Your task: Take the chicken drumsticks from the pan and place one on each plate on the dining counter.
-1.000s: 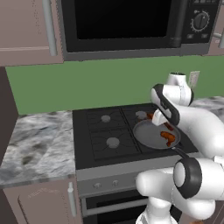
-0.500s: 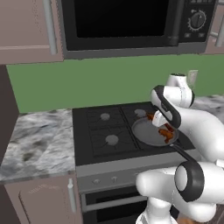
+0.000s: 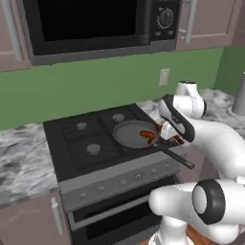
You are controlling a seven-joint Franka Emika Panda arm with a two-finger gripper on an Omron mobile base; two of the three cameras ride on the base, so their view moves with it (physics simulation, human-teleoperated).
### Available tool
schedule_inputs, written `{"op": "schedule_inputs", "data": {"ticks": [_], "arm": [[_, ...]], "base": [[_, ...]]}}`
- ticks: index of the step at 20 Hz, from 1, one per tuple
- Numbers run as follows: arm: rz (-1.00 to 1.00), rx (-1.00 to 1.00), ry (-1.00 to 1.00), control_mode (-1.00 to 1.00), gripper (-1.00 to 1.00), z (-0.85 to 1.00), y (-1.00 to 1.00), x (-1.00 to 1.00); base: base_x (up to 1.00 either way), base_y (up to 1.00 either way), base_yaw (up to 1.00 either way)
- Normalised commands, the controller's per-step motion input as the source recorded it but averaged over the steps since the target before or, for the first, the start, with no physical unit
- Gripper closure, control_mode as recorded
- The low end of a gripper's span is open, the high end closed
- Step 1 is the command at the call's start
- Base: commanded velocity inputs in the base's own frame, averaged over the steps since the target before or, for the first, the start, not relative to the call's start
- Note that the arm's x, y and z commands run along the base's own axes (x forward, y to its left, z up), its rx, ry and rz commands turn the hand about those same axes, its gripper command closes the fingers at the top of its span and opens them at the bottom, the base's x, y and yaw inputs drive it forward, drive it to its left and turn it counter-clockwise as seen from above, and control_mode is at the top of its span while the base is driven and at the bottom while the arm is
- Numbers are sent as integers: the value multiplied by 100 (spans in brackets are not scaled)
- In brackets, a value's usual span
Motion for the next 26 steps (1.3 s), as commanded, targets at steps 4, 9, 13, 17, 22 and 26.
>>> {"op": "schedule_inputs", "data": {"ticks": [4, 9, 13, 17, 22, 26], "arm": [[0, 0, 0, 100, 100, 0, 0, 0], [0, 0, 0, 100, 100, 0, 0, 0], [0, 0, 0, 100, 100, 0, 0, 0], [0, 0, 0, 100, 100, 0, 0, 0], [0, 0, 0, 100, 100, 0, 0, 0], [0, 0, 0, 100, 100, 0, 0, 0]], "base": [[-22, 25, -80], [-1, 29, -98], [0, 22, -100], [0, 19, -100], [0, 15, -100], [0, 13, -100]]}}
